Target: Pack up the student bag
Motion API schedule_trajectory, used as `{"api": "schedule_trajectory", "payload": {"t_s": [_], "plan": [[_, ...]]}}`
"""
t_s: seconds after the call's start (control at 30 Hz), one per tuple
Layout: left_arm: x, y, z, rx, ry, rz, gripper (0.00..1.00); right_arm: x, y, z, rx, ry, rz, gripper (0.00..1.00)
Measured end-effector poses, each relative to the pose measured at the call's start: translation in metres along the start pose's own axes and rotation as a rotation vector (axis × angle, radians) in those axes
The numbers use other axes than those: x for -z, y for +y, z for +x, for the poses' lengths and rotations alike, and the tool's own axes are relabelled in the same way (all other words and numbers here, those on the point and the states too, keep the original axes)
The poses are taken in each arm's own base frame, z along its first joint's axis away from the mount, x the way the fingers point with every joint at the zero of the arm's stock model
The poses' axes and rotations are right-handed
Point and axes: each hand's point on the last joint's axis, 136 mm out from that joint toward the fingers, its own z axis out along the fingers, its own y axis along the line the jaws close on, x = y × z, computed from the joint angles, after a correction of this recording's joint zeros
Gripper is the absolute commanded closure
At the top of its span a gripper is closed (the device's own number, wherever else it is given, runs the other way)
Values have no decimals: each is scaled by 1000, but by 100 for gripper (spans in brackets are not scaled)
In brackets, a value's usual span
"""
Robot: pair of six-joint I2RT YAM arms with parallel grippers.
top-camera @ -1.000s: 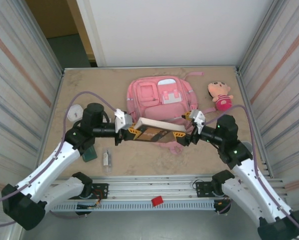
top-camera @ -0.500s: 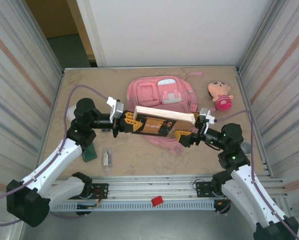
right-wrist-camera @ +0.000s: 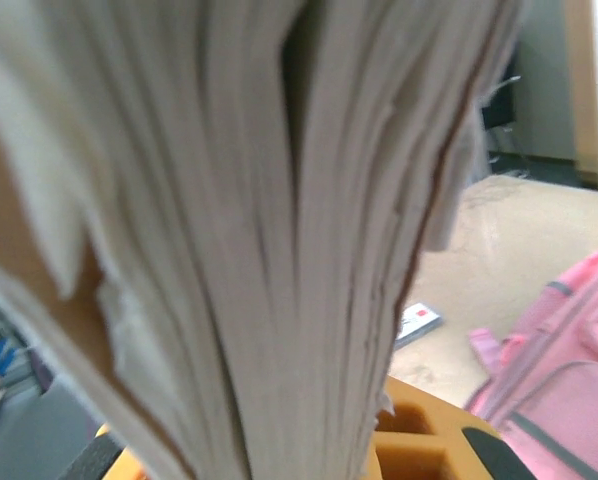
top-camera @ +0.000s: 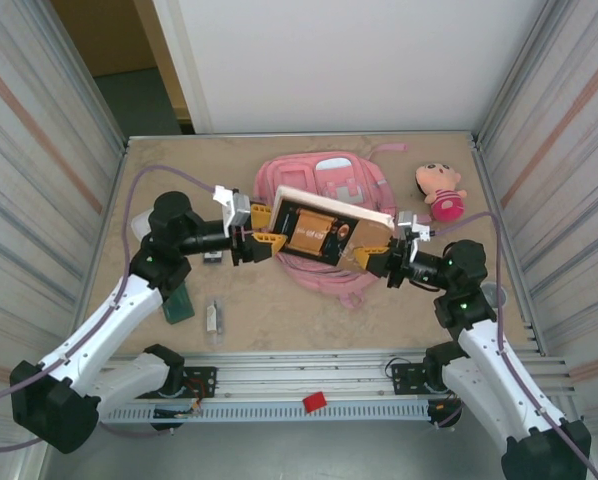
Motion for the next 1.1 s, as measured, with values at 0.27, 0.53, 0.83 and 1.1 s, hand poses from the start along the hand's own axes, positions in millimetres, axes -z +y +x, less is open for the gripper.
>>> {"api": "schedule_trajectory", "payload": {"t_s": [0.27,0.53,0.83,1.1], "plan": [[-24,38,53,-108,274,-187,23,30,-111,-4,-256,-105,411,100],[-83,42,155,-235,640,-85,17,60,-152,10,-362,-109,717,100],[-121,60,208,-405,805,49,13,74,-161,23,-382,-83,821,100],[-144,71,226,-482,850,87,10,77,-163,28,-391,-77,842,100]]}}
